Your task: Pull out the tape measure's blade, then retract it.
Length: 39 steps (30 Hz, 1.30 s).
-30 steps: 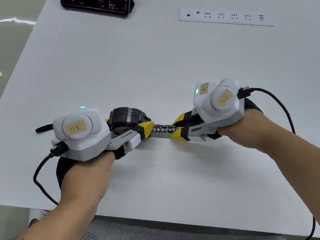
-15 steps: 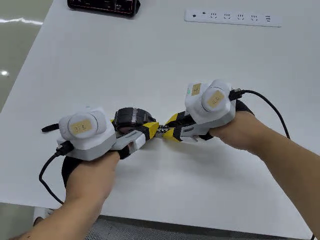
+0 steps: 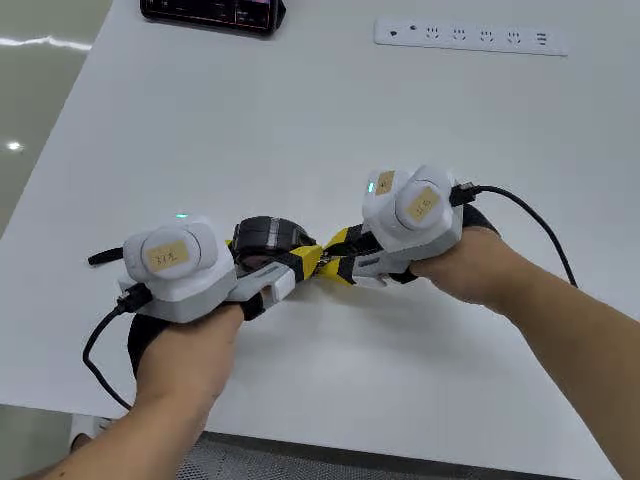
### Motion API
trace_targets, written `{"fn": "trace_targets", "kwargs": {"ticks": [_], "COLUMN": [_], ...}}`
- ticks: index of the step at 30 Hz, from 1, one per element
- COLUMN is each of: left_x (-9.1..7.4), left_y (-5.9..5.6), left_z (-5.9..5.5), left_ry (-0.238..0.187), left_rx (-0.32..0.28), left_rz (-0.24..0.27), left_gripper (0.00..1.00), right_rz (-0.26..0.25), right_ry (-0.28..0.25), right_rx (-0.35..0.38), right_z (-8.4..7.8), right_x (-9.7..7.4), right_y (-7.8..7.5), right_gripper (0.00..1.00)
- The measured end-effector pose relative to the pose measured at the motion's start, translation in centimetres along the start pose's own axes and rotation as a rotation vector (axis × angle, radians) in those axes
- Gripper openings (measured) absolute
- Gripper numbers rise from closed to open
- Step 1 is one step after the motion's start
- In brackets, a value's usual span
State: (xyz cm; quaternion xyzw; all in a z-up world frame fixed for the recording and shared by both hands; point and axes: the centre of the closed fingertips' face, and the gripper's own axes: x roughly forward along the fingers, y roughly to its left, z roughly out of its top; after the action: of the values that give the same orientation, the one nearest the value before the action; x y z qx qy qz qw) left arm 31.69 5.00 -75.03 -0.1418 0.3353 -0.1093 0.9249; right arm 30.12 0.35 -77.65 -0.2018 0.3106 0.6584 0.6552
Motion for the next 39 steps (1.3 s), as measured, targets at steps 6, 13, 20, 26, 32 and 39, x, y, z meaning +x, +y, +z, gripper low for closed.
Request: {"fn": "trace_targets", "kwargs": {"ticks": [6,13,20,26,32,39], "left_x": [0.0,0.0,0.1,0.1,-0.1,-0.5], "left_y": [0.1,0.0,-0.1,-0.1,-0.3,-0.3], "left_z": [0.0,0.1,0.0,0.1,0.3,0.2], "left_ry": [-0.007,-0.008,-0.007,0.000,0.000,0.006], "left_rx": [-0.003,0.003,0.023,0.064,0.102,0.231], "left_rz": [-0.005,-0.007,-0.009,-0.014,-0.015,-0.018], "left_gripper": [0.59,0.60,0.61,0.61,0.62,0.65], "right_rz": [-0.006,-0.017,-0.023,-0.030,-0.039,-0.074], "right_ry": [-0.010,-0.010,-0.011,-0.011,-0.015,-0.043], "right_rx": [-0.006,-0.001,0.012,0.020,0.023,0.043], "right_z": [0.0,0.0,0.0,0.0,0.0,0.2], "right_x": [0.0,0.0,-0.4,-0.7,-1.1,-1.9], "right_y": [0.0,0.1,0.0,0.0,0.2,0.1], "right_gripper": [0.11,0.12,0.21,0.25,0.28,0.38]}}
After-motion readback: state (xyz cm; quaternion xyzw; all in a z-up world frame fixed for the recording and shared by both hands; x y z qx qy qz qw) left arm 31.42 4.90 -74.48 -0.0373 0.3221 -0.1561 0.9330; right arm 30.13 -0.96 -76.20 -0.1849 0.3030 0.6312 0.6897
